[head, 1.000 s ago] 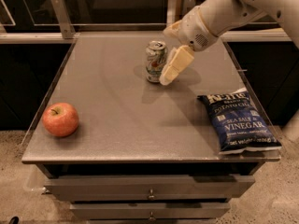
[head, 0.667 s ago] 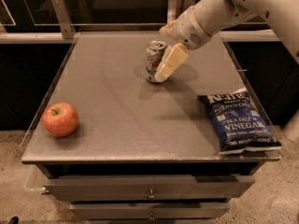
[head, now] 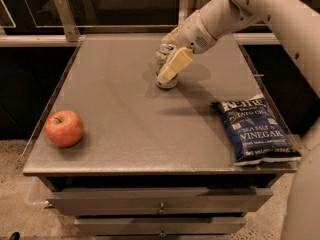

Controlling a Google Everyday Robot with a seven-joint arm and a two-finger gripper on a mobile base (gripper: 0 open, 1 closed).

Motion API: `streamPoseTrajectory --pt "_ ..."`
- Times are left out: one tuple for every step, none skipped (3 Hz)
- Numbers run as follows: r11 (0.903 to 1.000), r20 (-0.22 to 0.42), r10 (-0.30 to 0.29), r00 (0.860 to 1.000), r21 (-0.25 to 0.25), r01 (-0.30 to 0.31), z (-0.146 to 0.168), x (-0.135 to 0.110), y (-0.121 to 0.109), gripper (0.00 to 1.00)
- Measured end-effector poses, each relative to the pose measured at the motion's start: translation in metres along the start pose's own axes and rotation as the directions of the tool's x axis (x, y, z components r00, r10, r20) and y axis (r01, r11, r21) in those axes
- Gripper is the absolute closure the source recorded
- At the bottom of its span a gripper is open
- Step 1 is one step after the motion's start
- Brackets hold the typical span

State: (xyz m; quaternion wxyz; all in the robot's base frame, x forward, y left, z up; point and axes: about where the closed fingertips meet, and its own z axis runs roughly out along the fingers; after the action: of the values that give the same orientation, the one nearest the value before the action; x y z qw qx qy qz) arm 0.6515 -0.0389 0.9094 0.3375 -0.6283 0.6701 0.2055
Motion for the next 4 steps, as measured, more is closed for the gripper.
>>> streamPoseTrajectory --pt "0.9994 0.023 0.010 1.000 -0.033 -0.009 0.010 0.004 -0.006 0.43" --pt "0.9986 0.039 0.022 0.999 -0.049 -0.020 0.012 0.009 -0.010 0.66" --pt "0.9976 0.060 0.003 0.998 -0.069 0.001 -0.011 -0.010 -0.007 0.89" --pt "0.9957 0.059 -0.062 0.996 -0.066 0.066 -0.053 -0.040 0.008 1.00"
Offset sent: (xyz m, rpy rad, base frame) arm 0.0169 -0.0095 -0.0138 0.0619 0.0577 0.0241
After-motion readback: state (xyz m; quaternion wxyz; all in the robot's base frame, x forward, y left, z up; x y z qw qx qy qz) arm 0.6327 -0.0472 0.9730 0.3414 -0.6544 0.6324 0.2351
